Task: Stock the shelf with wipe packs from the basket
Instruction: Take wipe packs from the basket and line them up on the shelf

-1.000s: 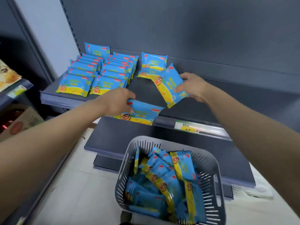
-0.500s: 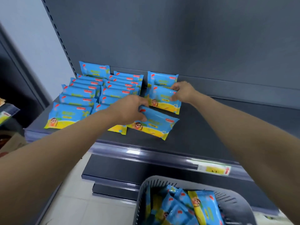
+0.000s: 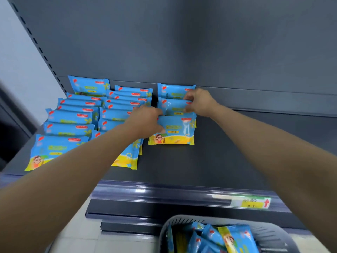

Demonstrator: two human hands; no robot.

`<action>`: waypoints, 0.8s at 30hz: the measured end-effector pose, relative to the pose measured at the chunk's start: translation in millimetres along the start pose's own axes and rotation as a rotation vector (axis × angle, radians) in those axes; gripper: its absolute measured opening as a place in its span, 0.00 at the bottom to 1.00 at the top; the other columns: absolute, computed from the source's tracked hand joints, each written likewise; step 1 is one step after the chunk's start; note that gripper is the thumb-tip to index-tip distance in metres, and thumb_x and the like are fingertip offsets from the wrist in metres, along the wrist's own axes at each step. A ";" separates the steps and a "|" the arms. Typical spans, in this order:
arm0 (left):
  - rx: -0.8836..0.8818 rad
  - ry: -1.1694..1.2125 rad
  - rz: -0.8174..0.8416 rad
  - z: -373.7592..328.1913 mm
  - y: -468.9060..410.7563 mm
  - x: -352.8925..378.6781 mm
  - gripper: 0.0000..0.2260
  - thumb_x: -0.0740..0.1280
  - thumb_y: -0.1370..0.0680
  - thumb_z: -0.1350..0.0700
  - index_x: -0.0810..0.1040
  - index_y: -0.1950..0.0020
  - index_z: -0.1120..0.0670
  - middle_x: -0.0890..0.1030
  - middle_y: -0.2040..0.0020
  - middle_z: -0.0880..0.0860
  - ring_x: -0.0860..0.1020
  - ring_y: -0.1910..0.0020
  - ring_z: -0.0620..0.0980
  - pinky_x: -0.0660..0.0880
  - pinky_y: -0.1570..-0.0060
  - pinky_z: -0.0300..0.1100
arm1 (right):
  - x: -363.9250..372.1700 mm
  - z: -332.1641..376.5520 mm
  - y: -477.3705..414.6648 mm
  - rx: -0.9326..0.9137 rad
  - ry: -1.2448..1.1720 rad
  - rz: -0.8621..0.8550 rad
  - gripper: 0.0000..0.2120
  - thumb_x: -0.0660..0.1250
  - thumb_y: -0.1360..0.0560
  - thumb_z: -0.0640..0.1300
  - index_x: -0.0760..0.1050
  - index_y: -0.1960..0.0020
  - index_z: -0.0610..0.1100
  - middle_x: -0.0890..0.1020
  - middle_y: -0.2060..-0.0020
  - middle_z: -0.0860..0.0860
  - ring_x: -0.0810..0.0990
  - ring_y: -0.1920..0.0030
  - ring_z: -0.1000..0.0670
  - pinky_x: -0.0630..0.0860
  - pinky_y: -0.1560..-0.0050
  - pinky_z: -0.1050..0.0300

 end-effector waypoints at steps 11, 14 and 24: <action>-0.002 -0.205 -0.022 -11.0 -25.3 12.1 0.25 0.69 0.28 0.45 0.71 0.36 0.56 0.74 0.40 0.56 0.68 0.39 0.58 0.63 0.40 0.53 | -32.4 0.2 45.9 0.050 -0.204 -0.146 0.15 0.66 0.25 0.38 0.76 0.38 0.41 0.80 0.45 0.46 0.78 0.45 0.49 0.74 0.41 0.57; 0.015 -0.247 -0.066 -17.5 -20.5 7.8 0.25 0.68 0.27 0.46 0.69 0.35 0.57 0.72 0.38 0.57 0.68 0.38 0.58 0.63 0.39 0.54 | -42.2 10.0 66.6 0.036 -0.135 -0.203 0.14 0.64 0.25 0.40 0.76 0.39 0.42 0.81 0.48 0.47 0.79 0.47 0.49 0.75 0.43 0.55; 0.072 -0.025 -0.343 -64.3 48.7 -59.7 0.17 0.66 0.25 0.55 0.72 0.38 0.58 0.75 0.43 0.58 0.71 0.42 0.58 0.66 0.42 0.51 | -73.0 59.6 152.4 -0.189 0.350 -0.306 0.15 0.61 0.22 0.47 0.73 0.39 0.41 0.78 0.46 0.44 0.73 0.43 0.42 0.70 0.45 0.50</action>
Point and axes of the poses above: each hand's wrist, its own y-axis away from the middle knuckle, its own x-axis out of the palm, z = x × y, the point moved 9 cm from there along -y, towards the middle knuckle
